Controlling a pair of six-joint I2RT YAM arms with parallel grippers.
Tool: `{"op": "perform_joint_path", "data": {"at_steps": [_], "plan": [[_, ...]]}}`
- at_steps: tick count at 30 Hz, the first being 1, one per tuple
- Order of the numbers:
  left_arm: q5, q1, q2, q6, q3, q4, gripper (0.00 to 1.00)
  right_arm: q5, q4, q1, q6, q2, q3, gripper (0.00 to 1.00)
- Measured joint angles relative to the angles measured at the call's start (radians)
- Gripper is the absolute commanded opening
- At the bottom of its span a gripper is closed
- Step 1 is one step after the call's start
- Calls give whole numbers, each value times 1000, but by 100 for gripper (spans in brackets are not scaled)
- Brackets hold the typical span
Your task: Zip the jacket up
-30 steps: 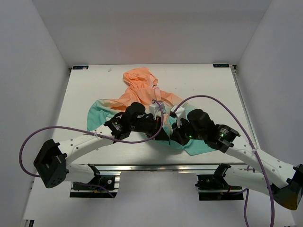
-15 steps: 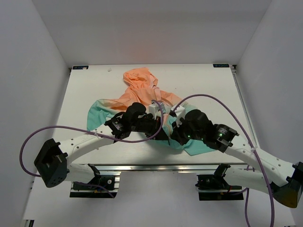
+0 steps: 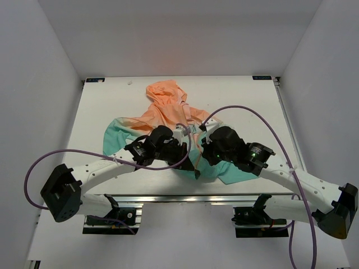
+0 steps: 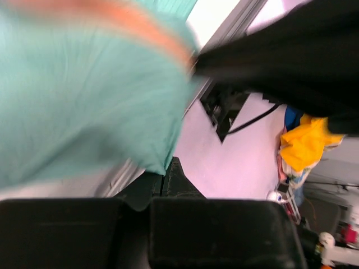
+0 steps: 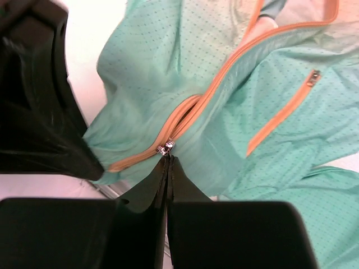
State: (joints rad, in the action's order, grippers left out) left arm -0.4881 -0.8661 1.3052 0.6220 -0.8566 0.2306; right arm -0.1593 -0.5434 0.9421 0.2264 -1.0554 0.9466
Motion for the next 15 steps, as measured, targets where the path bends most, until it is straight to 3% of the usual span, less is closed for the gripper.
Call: {"op": "perform_joint_path", "data": {"at_steps": [9, 15], "plan": [[-47, -1, 3, 30, 28, 56, 0, -40, 27, -13, -54, -12, -13, 0], [-73, -1, -43, 49, 94, 84, 0, -106, 98, -17, -76, -116, -11, 0]]}}
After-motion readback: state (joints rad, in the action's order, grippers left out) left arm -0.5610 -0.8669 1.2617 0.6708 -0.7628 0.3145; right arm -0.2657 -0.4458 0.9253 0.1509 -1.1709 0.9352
